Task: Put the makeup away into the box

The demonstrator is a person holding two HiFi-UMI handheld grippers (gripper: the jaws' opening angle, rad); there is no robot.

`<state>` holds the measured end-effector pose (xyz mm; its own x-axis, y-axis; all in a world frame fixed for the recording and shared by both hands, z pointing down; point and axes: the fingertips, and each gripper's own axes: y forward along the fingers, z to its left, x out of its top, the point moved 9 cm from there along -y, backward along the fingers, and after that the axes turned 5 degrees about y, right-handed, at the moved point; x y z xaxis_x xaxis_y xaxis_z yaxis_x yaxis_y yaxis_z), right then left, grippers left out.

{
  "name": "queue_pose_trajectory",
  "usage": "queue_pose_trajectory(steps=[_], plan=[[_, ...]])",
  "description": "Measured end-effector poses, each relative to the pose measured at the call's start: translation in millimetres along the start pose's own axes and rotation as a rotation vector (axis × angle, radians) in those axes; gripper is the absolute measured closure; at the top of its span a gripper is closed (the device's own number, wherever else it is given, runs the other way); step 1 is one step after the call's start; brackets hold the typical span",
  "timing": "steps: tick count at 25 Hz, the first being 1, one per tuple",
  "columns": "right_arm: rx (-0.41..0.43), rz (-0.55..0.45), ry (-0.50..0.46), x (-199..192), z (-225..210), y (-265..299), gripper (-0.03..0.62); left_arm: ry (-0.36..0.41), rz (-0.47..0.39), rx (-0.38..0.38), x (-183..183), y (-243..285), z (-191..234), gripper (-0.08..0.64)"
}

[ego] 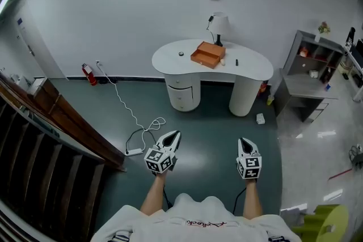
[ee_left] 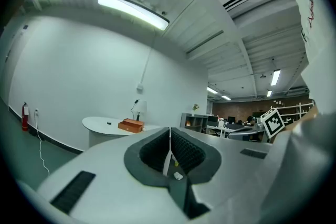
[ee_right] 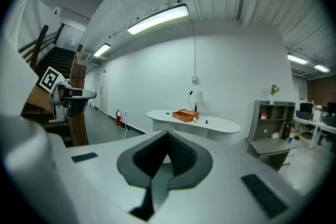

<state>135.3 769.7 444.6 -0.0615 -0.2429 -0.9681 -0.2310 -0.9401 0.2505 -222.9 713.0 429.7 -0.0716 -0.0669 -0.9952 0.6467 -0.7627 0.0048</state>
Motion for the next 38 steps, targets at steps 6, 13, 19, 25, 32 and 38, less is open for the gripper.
queue_pose_trajectory(steps=[6, 13, 19, 25, 32, 38], plan=[[0.010, -0.016, 0.019, -1, -8, 0, 0.572, 0.018, 0.002, 0.003, 4, 7, -10, 0.545], [0.032, -0.027, 0.014, 0, -30, 10, 0.572, 0.031, 0.002, 0.021, 1, 28, -26, 0.545], [0.060, -0.028, 0.003, 3, -55, 25, 0.572, 0.031, 0.001, 0.027, -3, 54, -40, 0.545], [0.063, -0.032, 0.007, 7, -73, 45, 0.572, 0.041, 0.015, 0.006, -3, 85, -42, 0.545], [0.056, -0.019, 0.011, 8, -86, 79, 0.572, 0.040, 0.021, -0.019, -6, 122, -22, 0.545], [0.034, 0.004, 0.004, 11, -97, 121, 0.572, 0.018, 0.020, -0.034, -13, 159, 12, 0.545]])
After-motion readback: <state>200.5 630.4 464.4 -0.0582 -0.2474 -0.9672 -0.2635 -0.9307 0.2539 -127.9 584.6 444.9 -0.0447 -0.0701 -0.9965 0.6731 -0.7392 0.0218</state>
